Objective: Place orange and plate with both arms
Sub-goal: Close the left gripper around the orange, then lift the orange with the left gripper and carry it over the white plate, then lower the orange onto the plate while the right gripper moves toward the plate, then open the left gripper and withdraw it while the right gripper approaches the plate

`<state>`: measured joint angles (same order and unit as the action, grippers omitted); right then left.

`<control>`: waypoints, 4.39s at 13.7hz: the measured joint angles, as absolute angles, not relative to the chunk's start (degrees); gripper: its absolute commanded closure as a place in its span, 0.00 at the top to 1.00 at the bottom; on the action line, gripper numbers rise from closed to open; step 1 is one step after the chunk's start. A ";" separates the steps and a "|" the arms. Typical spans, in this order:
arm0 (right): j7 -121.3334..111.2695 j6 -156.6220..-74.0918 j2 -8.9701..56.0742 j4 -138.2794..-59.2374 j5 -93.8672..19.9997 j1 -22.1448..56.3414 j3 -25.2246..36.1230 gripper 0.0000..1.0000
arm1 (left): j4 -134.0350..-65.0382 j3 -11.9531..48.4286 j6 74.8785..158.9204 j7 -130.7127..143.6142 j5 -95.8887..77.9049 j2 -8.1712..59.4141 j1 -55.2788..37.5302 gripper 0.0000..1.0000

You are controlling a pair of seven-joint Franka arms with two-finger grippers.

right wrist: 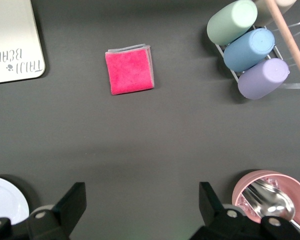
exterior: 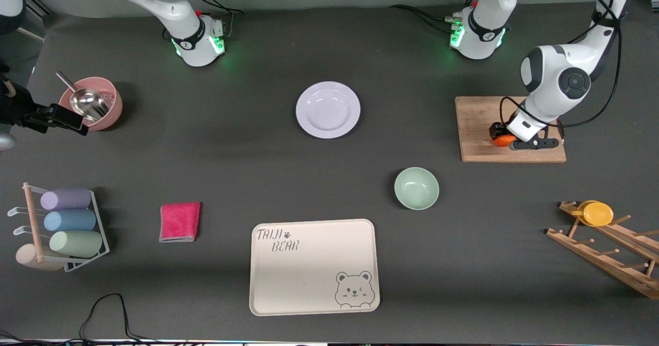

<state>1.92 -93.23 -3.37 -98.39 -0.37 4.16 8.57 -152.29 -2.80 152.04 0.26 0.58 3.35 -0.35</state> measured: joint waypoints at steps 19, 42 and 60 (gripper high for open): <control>2.13 -94.47 -6.29 -102.52 -1.18 4.96 7.81 1.00 | -123.80 34.28 117.23 50.47 -17.41 -10.46 -13.82 0.00; 18.60 -95.59 -27.72 -125.69 -15.50 9.06 -3.27 1.00 | -112.46 32.76 141.29 103.76 32.31 34.35 -32.21 0.17; -18.63 -114.01 -23.74 -153.87 -53.26 9.22 4.57 1.00 | -107.50 36.07 122.54 65.48 15.52 18.51 -11.53 1.00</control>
<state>-18.63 -114.01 -23.74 -153.87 -53.26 9.22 4.57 -107.50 36.07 122.54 65.48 15.52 18.51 -11.53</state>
